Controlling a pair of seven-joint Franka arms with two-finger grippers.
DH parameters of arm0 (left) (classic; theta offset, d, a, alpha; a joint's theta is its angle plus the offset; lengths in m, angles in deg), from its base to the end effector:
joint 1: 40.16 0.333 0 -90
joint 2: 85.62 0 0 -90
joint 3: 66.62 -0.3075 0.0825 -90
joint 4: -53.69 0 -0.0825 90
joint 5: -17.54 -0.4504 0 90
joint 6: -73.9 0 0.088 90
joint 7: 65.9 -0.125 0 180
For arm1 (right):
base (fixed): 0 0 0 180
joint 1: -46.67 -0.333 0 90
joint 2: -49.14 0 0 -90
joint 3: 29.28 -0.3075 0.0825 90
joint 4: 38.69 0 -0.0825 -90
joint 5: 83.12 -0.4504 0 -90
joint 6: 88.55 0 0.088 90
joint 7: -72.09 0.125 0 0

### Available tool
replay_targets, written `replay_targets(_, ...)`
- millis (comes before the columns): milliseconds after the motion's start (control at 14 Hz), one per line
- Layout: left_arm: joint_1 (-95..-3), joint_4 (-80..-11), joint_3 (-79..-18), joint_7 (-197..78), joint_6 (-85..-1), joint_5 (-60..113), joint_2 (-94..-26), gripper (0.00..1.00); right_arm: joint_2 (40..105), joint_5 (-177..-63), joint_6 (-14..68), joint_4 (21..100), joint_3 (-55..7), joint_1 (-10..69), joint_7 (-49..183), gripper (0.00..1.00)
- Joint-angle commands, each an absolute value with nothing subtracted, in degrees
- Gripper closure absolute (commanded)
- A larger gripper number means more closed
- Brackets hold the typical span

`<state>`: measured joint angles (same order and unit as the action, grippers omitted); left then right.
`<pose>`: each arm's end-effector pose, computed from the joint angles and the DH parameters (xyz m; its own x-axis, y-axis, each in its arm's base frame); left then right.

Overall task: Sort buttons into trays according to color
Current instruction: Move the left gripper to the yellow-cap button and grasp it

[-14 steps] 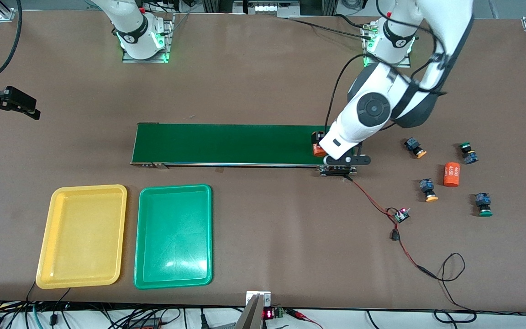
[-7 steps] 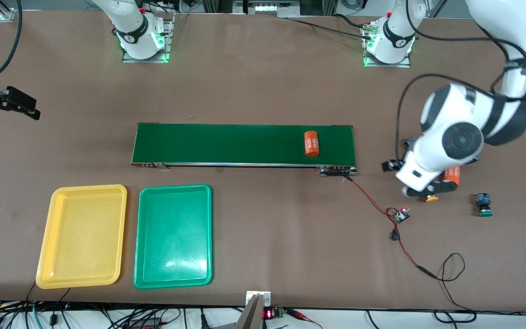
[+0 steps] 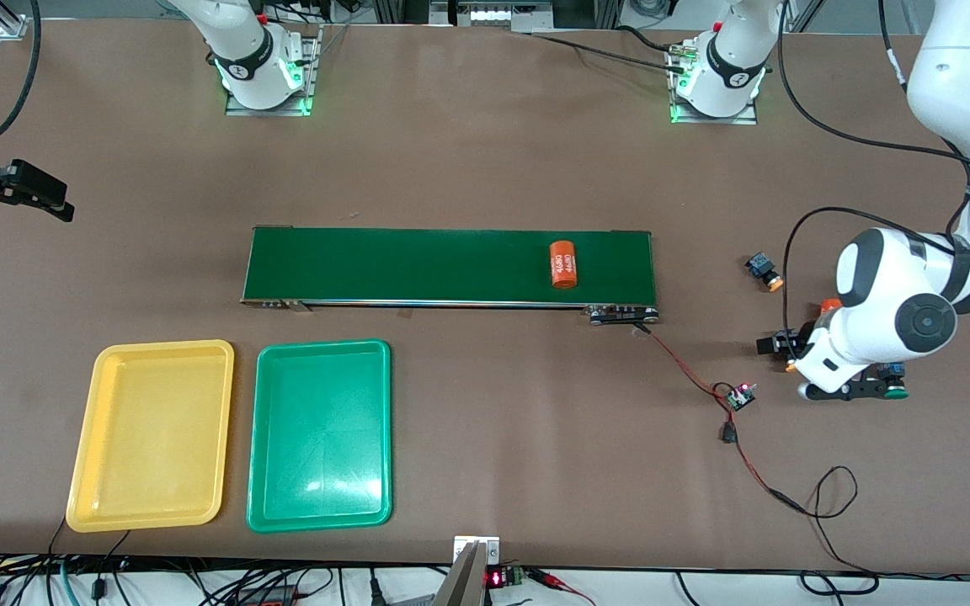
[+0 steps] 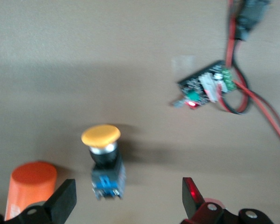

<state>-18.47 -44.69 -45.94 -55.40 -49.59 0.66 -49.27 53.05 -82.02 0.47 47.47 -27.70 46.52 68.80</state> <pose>0.6956 0.0371 0.1577 0.9877 0.0698 -0.1400 0.0657 -0.9973 -0.0337 0.6392 -0.0179 0.5896 0.9993 0.0322 -0.0195 0.0325 -0.9993 0.0200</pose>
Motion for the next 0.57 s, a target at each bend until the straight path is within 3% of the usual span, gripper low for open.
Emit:
replay_targets(0, -15.5, -44.0, -44.9, -59.0, -52.5, -0.5, -46.3, 0.00, 52.6, -82.2, 0.9, 47.9, -27.8, 46.6, 68.9, 0.00)
replay_targets(143, -15.5, -45.5, -44.9, -59.0, -52.5, -0.4, -46.1, 0.01, 52.6, -82.2, 0.8, 47.9, -27.8, 46.5, 68.9, 0.00)
replay_targets(215, -15.5, -46.1, -45.0, -59.0, -52.7, -0.4, -46.1, 0.09, 52.6, -82.2, 0.6, 47.9, -27.8, 46.5, 68.9, 0.00)
replay_targets(287, -15.5, -46.1, -44.9, -59.0, -52.4, -0.4, -46.0, 0.26, 52.6, -82.2, 0.6, 47.9, -27.8, 46.5, 68.9, 0.00)
replay_targets(358, -15.3, -46.2, -44.9, -59.0, -52.1, -0.4, -46.0, 0.49, 52.6, -82.2, 0.6, 47.9, -27.8, 46.5, 68.9, 0.00)
replay_targets(501, -15.1, -46.2, -44.9, -59.7, -52.1, -0.4, -46.0, 0.76, 52.6, -82.2, 0.5, 47.9, -27.8, 46.5, 68.9, 0.00)
